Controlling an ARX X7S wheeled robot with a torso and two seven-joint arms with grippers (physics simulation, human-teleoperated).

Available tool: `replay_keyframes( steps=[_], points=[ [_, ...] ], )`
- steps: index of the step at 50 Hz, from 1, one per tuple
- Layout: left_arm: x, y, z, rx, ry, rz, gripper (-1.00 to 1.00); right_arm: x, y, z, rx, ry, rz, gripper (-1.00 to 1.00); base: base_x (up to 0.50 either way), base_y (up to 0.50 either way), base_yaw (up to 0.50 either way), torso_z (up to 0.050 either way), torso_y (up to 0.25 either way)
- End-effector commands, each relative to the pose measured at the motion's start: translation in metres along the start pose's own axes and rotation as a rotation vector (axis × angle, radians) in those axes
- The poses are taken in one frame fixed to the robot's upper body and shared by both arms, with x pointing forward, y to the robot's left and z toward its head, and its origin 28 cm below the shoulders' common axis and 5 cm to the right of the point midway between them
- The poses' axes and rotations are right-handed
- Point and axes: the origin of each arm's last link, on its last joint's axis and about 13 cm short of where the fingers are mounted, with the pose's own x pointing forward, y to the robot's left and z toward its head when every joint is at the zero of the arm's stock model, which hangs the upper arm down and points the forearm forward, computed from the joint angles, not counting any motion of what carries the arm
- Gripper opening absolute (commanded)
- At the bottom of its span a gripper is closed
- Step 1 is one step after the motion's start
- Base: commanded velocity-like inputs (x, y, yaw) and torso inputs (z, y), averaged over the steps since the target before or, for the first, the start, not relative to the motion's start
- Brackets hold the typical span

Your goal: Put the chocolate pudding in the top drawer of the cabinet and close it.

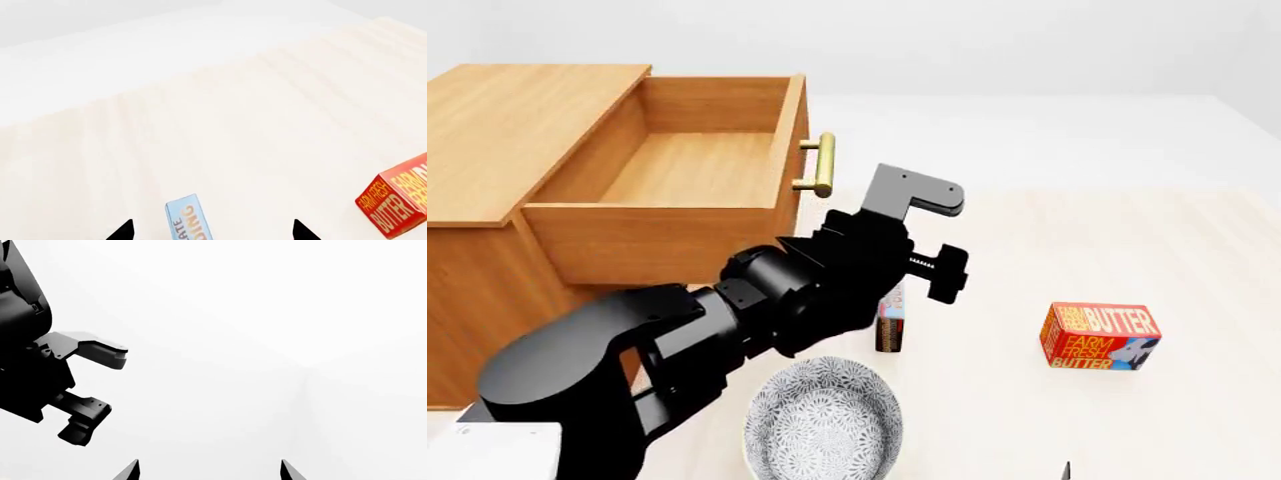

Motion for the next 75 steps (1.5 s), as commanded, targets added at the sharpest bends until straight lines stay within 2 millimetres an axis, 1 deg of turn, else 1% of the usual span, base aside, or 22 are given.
replay_keyframes(
  steps=[1,12,21,26,34,39,49,60,64,69,75],
  points=[
    [0.003,-0.001,-0.005,-0.017,-0.03,-0.005,1.0,-0.006,-0.005,0.001,-0.001,0.001,-0.002,1.0,0.0,0.0,0.0,0.0,0.0],
    [0.0,-0.003,-0.007,-0.06,0.052,-0.056,1.0,0.001,0.0,-0.001,0.0,0.001,-0.003,1.0,0.0,0.0,0.0,0.0,0.0],
    [-0.001,-0.001,-0.008,-0.081,0.107,-0.061,1.0,0.005,0.002,-0.003,-0.009,-0.006,-0.018,1.0,0.0,0.0,0.0,0.0,0.0],
    [-0.002,-0.002,-0.01,-0.06,0.119,-0.058,1.0,0.002,-0.002,-0.002,-0.015,-0.012,-0.027,1.0,0.0,0.0,0.0,0.0,0.0],
    [0.0,-0.001,-0.016,-0.04,0.127,-0.053,1.0,0.003,-0.002,-0.004,-0.016,-0.013,-0.037,1.0,0.0,0.0,0.0,0.0,0.0],
    [0.0,0.0,-0.018,-0.058,0.146,-0.049,1.0,0.003,-0.002,-0.005,-0.014,-0.014,-0.041,1.0,0.0,0.0,0.0,0.0,0.0],
    [0.001,0.005,-0.022,-0.085,0.19,-0.045,1.0,-0.004,-0.008,-0.004,-0.013,-0.014,-0.048,1.0,0.0,0.0,0.0,0.0,0.0],
    [0.002,0.006,-0.025,-0.033,0.191,-0.002,1.0,0.004,-0.004,-0.006,-0.013,-0.013,-0.052,1.0,0.0,0.0,0.0,0.0,0.0],
    [0.002,0.006,-0.026,0.003,0.177,0.015,1.0,0.002,-0.004,-0.008,-0.011,-0.01,-0.054,1.0,0.0,0.0,0.0,0.0,0.0],
    [0.003,0.007,-0.021,-0.024,0.137,0.003,1.0,-0.003,-0.008,-0.007,-0.012,-0.008,-0.055,1.0,0.0,0.0,0.0,0.0,0.0],
    [0.005,0.009,-0.02,-0.06,0.118,0.005,1.0,-0.009,-0.013,-0.005,-0.016,-0.009,-0.053,1.0,0.0,0.0,0.0,0.0,0.0]
  ],
)
